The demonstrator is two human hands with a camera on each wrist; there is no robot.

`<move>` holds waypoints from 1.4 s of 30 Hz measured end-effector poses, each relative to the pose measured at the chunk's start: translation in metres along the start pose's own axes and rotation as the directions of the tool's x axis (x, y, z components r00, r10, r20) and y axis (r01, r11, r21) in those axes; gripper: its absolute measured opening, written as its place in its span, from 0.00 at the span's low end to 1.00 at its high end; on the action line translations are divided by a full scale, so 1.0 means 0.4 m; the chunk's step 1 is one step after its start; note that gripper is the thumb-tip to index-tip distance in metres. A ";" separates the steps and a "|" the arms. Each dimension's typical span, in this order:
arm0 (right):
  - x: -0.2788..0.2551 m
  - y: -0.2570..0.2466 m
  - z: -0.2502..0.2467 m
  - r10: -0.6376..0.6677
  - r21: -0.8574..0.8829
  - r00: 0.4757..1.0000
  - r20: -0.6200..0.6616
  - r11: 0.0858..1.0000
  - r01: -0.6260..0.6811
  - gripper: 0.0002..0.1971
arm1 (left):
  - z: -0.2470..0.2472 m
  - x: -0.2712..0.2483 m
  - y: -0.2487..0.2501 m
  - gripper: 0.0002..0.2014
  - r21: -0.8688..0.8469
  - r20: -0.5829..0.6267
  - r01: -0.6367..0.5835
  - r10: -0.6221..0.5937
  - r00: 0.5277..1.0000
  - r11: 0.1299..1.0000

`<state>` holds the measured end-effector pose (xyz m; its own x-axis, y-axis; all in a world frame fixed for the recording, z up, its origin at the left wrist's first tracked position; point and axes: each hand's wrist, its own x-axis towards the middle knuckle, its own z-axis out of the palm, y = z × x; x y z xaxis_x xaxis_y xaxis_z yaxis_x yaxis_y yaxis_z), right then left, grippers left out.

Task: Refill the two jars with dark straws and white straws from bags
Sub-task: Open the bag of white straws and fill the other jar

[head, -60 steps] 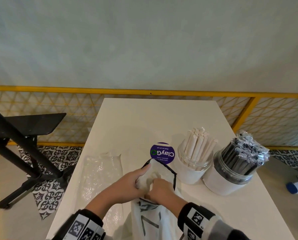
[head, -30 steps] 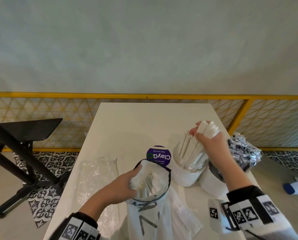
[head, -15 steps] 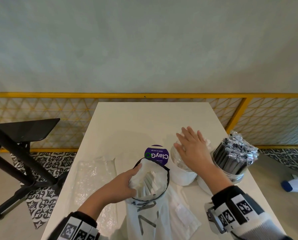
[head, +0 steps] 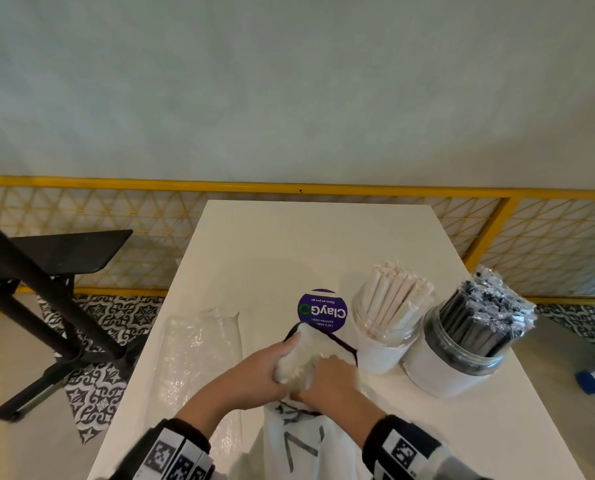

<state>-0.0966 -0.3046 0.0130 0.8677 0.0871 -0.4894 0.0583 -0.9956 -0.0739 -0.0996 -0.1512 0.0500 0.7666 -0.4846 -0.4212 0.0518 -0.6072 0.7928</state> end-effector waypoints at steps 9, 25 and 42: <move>0.052 0.001 0.056 0.084 -0.097 0.994 0.067 0.992 -0.077 0.30 | 0.014 0.002 -0.034 0.44 0.014 -0.031 0.005 -0.005 0.999 1.000; 0.046 0.000 0.078 0.090 0.146 0.981 0.170 0.983 -0.115 0.25 | 0.014 0.017 -0.047 0.43 -0.032 0.005 0.058 -0.057 0.998 0.998; -0.133 0.122 -0.288 0.053 0.841 0.861 -0.506 0.251 0.479 0.02 | -0.005 0.033 -0.028 0.43 -0.013 -0.006 0.118 -0.118 0.993 0.993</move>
<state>-0.0829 -0.3621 0.1354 0.9999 0.0045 0.0141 0.0147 -0.1782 -0.9839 -0.0887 -0.1494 0.0364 0.7593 -0.4058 -0.5087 0.1496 -0.6520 0.7433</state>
